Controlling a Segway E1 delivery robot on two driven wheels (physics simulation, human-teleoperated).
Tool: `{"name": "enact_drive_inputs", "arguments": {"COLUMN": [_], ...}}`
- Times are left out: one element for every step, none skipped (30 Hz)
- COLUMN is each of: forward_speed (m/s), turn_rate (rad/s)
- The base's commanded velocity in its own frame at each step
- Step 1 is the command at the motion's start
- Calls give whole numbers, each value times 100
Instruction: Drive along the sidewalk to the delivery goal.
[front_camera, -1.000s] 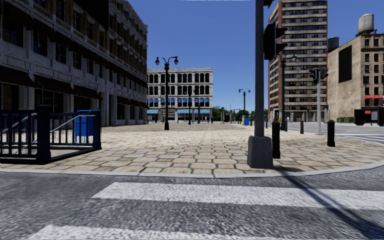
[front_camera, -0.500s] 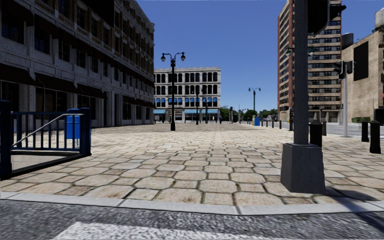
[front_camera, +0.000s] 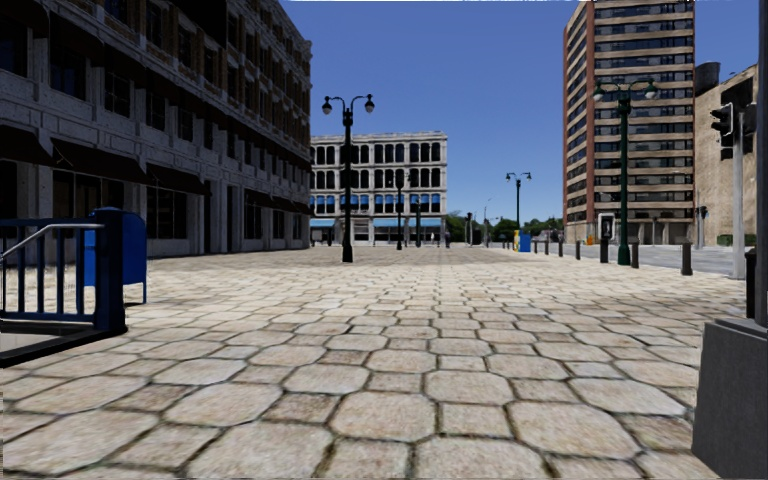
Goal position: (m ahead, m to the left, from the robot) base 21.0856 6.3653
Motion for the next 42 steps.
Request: {"name": "enact_drive_inputs", "arguments": {"forward_speed": [200, 200, 200, 200, 200, 200, 200, 200, 200, 200, 200, 200, 200, 200, 200, 200, 200, 200, 200, 200, 200, 200, 200, 200, 200, 200, 200, 200, 200, 200, 200, 200, 200, 200, 200, 200, 200, 200, 200, 200, 200, 200], "turn_rate": [23, 24, 25, 25, 26, 27, 29, 29, 30, 30, 30, 30, 30, 33, 36, 36, 38, 39, 39, 40, 40, 56, 56, 56, 57, 57, 57, 57, 57, 57, 57, 57, 57, 57, 47, 47, 33, 20, 0, 0, 0, 0]}}
